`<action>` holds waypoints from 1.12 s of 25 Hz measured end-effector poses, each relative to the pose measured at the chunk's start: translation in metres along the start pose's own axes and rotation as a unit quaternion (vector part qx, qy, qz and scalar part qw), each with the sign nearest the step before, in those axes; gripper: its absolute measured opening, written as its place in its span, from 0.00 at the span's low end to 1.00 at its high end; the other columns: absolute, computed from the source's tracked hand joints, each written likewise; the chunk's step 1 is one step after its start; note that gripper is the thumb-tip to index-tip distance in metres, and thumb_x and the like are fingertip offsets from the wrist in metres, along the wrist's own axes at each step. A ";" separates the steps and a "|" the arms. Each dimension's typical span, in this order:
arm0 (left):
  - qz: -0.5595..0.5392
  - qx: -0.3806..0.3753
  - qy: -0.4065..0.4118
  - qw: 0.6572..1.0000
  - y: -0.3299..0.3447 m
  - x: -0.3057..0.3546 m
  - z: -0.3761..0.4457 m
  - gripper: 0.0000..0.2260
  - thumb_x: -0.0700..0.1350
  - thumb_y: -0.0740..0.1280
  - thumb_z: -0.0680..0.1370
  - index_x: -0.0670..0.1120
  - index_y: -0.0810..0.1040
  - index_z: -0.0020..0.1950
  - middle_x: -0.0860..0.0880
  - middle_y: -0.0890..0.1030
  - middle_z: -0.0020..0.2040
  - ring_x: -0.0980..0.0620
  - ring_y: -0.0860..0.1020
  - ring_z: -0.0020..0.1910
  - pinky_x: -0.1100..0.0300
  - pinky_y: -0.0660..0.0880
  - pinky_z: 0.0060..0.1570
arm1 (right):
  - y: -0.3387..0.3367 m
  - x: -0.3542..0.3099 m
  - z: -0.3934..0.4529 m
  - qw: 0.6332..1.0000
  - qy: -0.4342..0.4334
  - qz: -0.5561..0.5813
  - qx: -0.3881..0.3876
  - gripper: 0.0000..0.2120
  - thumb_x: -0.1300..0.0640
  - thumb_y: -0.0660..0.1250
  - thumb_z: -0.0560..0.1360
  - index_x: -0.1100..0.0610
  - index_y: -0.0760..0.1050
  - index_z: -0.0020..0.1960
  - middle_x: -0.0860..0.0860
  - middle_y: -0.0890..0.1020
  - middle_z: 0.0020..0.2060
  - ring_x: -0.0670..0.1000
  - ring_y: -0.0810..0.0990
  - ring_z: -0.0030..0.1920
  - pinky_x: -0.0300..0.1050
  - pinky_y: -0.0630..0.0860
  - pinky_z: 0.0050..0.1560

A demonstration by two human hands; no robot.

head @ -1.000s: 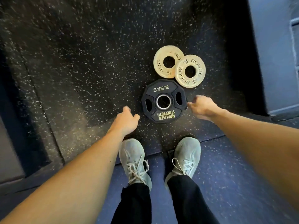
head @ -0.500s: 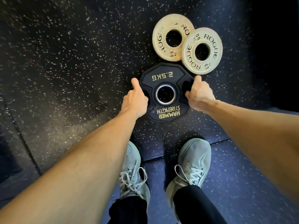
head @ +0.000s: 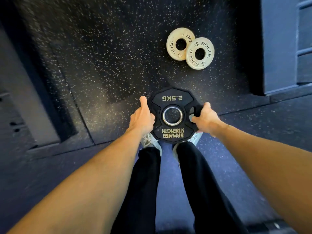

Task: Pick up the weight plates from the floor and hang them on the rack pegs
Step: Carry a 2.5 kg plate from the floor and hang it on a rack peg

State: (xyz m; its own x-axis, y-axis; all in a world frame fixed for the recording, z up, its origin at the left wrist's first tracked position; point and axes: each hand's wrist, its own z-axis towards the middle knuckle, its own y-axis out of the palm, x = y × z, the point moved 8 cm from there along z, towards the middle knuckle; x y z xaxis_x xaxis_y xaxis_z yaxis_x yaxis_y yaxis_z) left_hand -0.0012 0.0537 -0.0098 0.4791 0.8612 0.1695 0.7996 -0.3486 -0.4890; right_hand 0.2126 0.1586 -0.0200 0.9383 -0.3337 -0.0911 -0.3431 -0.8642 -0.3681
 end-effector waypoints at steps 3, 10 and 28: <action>-0.011 0.006 -0.002 1.000 -0.045 0.010 -0.086 0.19 0.44 0.60 0.79 0.49 0.56 0.67 0.44 0.76 0.42 0.35 0.76 0.46 0.49 0.66 0.42 | -0.026 -0.001 -0.100 0.999 0.000 0.042 -0.029 0.17 0.59 0.64 0.75 0.63 0.67 0.61 0.62 0.77 0.57 0.63 0.80 0.52 0.59 0.81 0.47; -0.013 0.028 -0.029 0.999 -0.147 0.030 -0.281 0.18 0.50 0.64 0.79 0.48 0.67 0.66 0.42 0.79 0.59 0.38 0.77 0.57 0.53 0.69 0.47 | -0.102 -0.013 -0.313 0.996 -0.056 0.064 -0.031 0.18 0.61 0.62 0.74 0.62 0.67 0.63 0.61 0.77 0.56 0.61 0.81 0.51 0.58 0.82 0.43; 0.110 -0.046 0.197 0.973 -0.161 0.122 -0.457 0.23 0.43 0.69 0.71 0.44 0.68 0.64 0.42 0.78 0.56 0.38 0.83 0.41 0.47 0.82 0.40 | -0.114 0.120 -0.512 0.956 -0.036 0.235 0.171 0.15 0.58 0.64 0.74 0.62 0.70 0.60 0.62 0.79 0.56 0.62 0.78 0.55 0.49 0.75 0.50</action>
State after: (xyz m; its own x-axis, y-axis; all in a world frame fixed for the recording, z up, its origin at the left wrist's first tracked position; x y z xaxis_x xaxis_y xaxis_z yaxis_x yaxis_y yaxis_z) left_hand 0.0942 0.0461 0.4806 0.7290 0.5604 0.3930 0.6829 -0.5557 -0.4742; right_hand 0.3419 0.0239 0.4847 0.6895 -0.6169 -0.3795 -0.7039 -0.4476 -0.5515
